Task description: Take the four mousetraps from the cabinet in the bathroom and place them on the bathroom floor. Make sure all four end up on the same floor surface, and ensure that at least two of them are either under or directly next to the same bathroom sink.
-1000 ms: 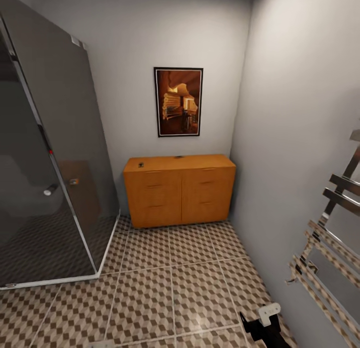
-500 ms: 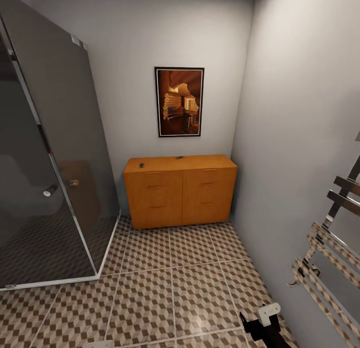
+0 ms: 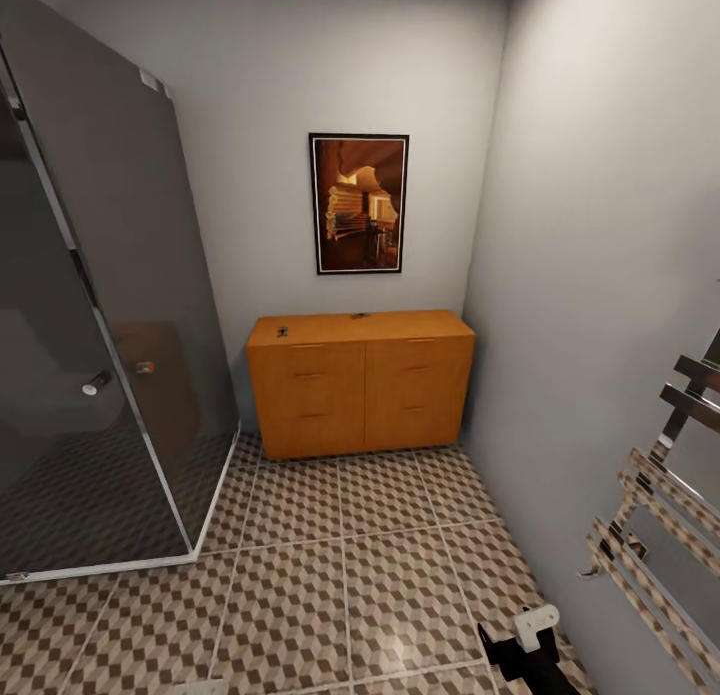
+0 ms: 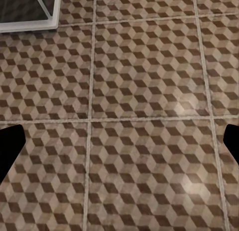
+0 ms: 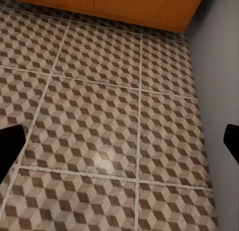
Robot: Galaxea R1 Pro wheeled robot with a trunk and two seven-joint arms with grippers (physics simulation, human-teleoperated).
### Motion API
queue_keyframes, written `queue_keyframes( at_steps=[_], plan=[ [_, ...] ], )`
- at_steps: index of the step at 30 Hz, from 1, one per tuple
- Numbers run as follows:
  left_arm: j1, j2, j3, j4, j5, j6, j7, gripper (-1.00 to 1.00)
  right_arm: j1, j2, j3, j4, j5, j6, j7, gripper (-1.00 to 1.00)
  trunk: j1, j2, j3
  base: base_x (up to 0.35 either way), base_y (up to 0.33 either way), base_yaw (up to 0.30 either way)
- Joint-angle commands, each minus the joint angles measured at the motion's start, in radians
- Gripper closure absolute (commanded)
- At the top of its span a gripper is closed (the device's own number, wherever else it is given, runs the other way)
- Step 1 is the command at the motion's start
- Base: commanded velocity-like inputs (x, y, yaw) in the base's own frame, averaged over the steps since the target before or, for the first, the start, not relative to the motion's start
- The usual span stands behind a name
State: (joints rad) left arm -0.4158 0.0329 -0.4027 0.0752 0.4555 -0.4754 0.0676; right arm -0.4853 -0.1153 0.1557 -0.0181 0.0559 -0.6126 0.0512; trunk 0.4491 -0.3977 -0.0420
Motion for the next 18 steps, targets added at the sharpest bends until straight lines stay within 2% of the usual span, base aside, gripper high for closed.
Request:
queue_keyframes(
  at_steps=[1,18],
  plan=[
    [-0.002,-0.001,-0.008,0.003,0.003,-0.005,0.003,-1.0,-0.001,0.0,-0.002,0.001,0.005,-0.003,0.001,-1.0,0.001,-0.002,-0.002,0.168,0.0,0.0],
    [-0.002,-0.001,-0.008,0.003,0.003,-0.005,0.003,-1.0,-0.001,0.0,-0.002,0.001,0.005,-0.005,0.004,-1.0,0.001,-0.002,-0.002,0.195,0.0,0.0]
  ],
)
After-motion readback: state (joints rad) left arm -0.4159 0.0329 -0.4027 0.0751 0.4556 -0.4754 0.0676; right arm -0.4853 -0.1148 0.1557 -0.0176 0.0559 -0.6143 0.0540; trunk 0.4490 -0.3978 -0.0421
